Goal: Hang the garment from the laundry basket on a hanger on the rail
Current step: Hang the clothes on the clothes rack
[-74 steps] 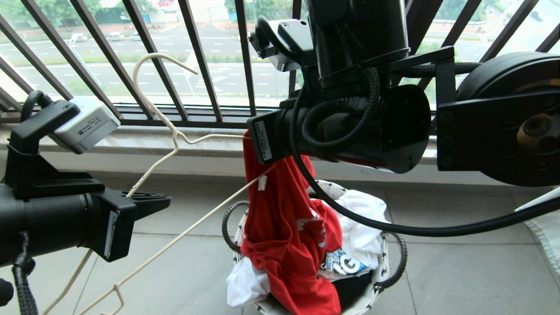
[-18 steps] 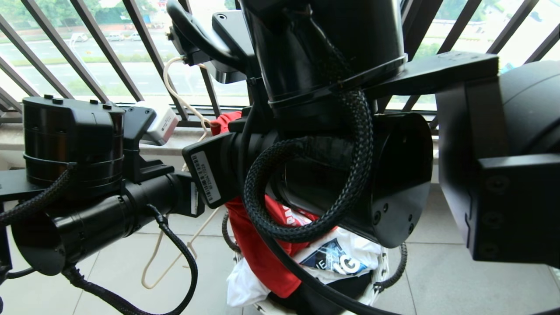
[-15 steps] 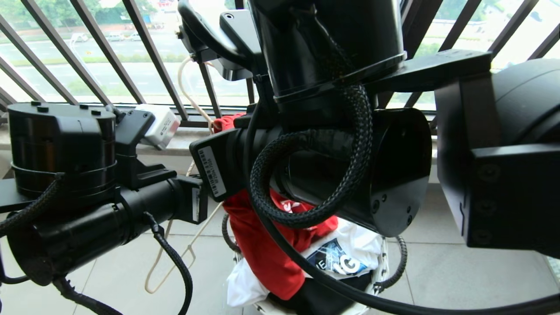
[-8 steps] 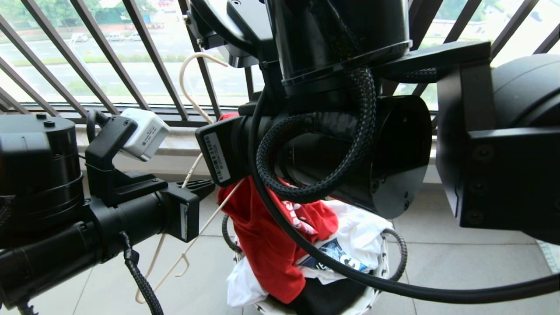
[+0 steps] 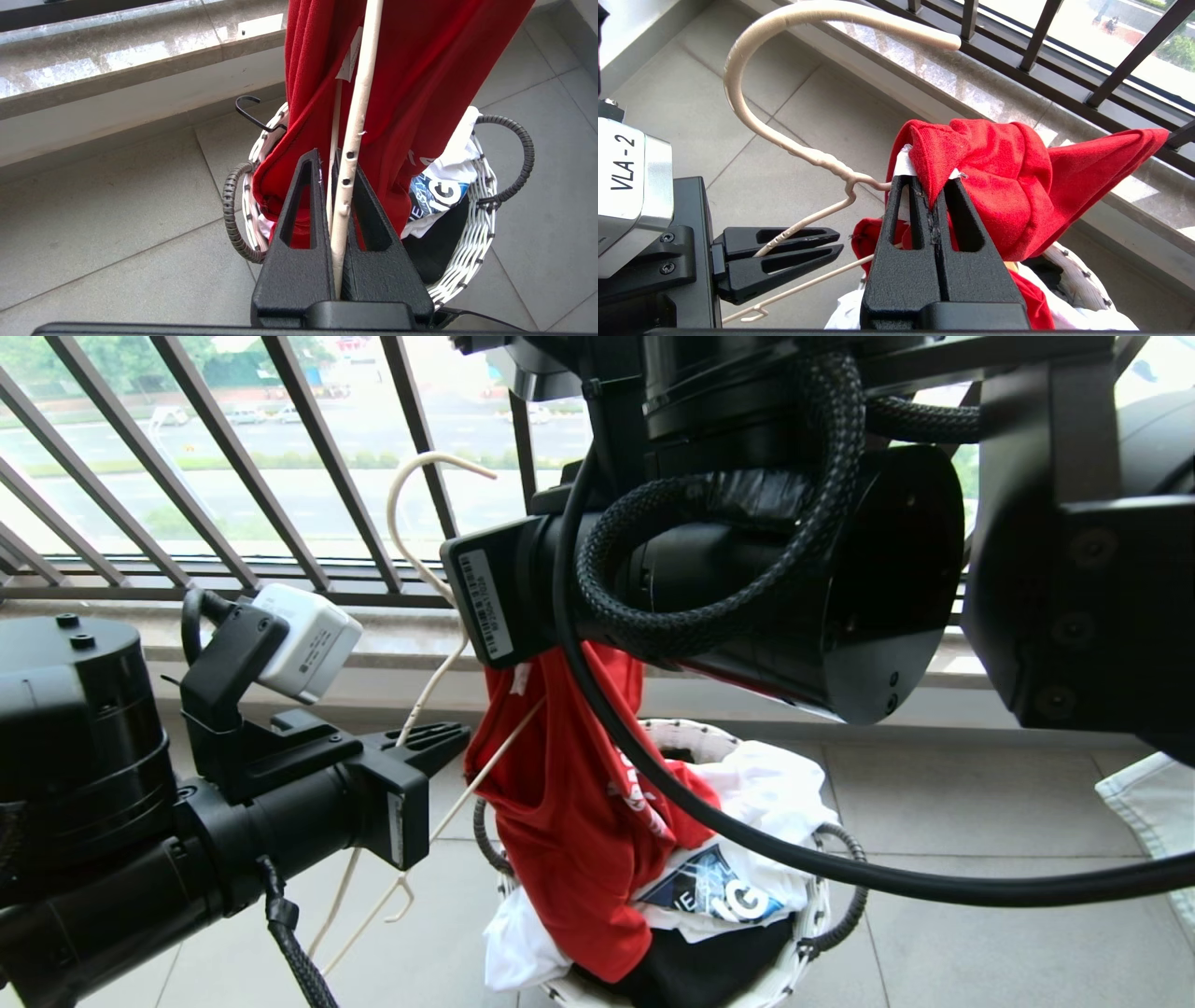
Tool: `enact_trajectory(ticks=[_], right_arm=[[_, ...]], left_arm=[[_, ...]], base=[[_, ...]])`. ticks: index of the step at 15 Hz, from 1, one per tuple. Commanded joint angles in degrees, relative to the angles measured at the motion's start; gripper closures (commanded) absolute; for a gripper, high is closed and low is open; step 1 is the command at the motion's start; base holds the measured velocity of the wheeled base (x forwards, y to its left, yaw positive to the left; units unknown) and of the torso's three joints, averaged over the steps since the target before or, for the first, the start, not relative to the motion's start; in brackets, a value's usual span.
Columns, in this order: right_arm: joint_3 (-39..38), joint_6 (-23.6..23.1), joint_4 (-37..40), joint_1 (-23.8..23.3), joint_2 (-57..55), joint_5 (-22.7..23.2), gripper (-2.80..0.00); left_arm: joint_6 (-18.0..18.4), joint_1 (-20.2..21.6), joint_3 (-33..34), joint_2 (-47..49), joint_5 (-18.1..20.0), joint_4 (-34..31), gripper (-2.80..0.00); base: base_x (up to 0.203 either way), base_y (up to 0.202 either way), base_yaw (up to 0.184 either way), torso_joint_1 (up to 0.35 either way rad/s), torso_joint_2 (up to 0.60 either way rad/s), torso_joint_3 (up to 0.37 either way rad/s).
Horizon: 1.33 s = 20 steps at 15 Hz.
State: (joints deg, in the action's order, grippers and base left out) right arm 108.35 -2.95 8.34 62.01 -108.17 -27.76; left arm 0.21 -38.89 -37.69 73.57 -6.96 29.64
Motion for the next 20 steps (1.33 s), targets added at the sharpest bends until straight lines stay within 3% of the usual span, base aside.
enact_trajectory(ticks=[1, 7, 11, 20], right_arm=[[0.3, -0.1, 0.2, -0.1, 0.1, -0.1, 0.0], [0.5, -1.2, 0.1, 0.2, 0.8, -0.5, 0.0], [0.5, -1.4, 0.1, 0.7, 0.8, -1.0, 0.0], [-0.8, -1.4, 0.3, 2.7, 0.7, -2.1, 0.0]], left_arm=[[0.1, 0.0, 1.8, 2.0, 0.3, 5.5, 0.0], [0.3, 0.0, 4.7, 5.9, 0.3, 17.9, 0.0], [2.5, 0.0, 7.8, 10.3, 0.3, 28.8, 0.0], [2.5, 0.0, 8.1, 13.4, 0.0, 38.1, 0.0]], base=[[0.0, 0.0, 0.0, 0.0, 0.0, 0.0], [0.0, 0.0, 0.0, 0.0, 0.0, 0.0], [0.0, 0.0, 0.0, 0.0, 0.0, 0.0], [0.0, 0.0, 0.0, 0.0, 0.0, 0.0]])
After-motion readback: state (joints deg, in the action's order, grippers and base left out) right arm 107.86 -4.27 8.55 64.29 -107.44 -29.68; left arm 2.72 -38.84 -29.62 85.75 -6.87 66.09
